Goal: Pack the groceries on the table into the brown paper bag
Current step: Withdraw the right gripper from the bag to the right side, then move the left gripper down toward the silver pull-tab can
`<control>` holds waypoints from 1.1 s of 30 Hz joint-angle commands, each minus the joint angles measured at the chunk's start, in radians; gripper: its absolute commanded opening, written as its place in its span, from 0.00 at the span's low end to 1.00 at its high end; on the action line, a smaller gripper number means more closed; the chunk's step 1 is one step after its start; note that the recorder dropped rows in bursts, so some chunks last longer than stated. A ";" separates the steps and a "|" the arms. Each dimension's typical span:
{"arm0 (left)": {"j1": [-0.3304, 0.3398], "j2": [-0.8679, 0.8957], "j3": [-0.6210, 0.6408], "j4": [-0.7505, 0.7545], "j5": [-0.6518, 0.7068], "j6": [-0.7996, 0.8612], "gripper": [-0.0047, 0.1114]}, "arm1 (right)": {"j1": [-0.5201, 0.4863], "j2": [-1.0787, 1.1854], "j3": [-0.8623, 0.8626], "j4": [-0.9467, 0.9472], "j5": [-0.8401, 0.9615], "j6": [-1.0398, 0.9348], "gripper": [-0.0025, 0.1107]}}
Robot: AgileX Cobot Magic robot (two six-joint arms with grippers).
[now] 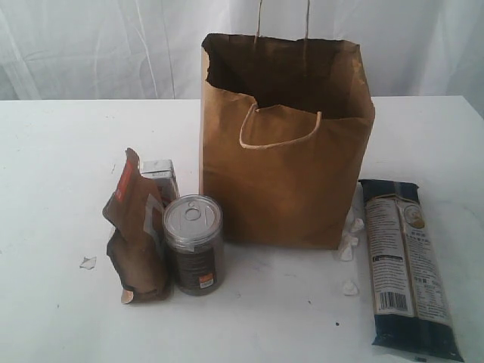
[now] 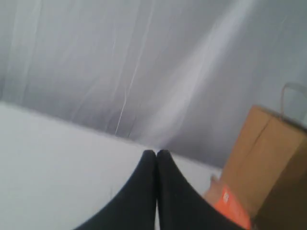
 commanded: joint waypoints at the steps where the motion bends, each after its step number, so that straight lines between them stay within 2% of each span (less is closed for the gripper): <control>1: 0.003 0.009 -0.047 -0.231 -0.446 0.240 0.04 | -0.005 -0.002 0.003 -0.002 -0.013 0.006 0.02; 4: 0.001 0.099 -0.197 -0.613 -0.428 0.631 0.04 | -0.005 -0.002 0.003 -0.002 -0.013 0.006 0.02; 5: -0.001 0.136 -0.240 -0.680 -0.434 0.726 0.04 | -0.005 -0.002 0.003 -0.002 -0.013 0.006 0.02; 6: -0.003 0.200 -0.305 -0.699 -0.432 0.843 0.04 | -0.005 -0.002 0.003 -0.002 -0.013 0.006 0.02; 8: -0.003 0.308 -0.409 -0.669 -0.378 0.933 0.04 | -0.005 -0.002 0.003 -0.002 -0.013 0.006 0.02; 11: -0.003 0.504 -0.617 -0.597 0.054 1.078 0.04 | -0.005 -0.002 0.003 -0.002 -0.013 0.006 0.02; 12: -0.003 0.602 -0.714 -0.585 0.299 1.104 0.04 | -0.005 -0.002 0.003 -0.002 -0.016 0.006 0.02; 15: -0.003 0.822 -0.902 -0.529 0.826 1.144 0.04 | -0.005 -0.002 0.003 -0.002 -0.023 0.006 0.02; 17: -0.003 0.932 -0.973 -0.490 1.008 1.118 0.04 | -0.005 -0.002 0.003 0.000 -0.035 0.006 0.02; 19: -0.003 1.006 -1.015 -0.477 1.049 1.057 0.04 | -0.005 -0.002 0.003 0.000 -0.039 0.006 0.02; 21: -0.003 1.051 -1.037 -0.547 1.050 1.032 0.04 | -0.005 -0.002 0.003 0.000 -0.039 0.006 0.02; 24: -0.028 1.073 -1.048 -0.845 1.108 1.246 0.04 | -0.005 -0.002 0.003 0.000 -0.039 0.006 0.02; 26: -0.067 1.089 -1.038 -0.985 1.131 1.372 0.04 | -0.005 -0.002 0.003 0.000 -0.039 0.006 0.02; 33: -0.236 1.191 -0.953 -0.994 1.132 1.581 0.04 | -0.005 -0.002 0.003 0.003 -0.041 0.006 0.02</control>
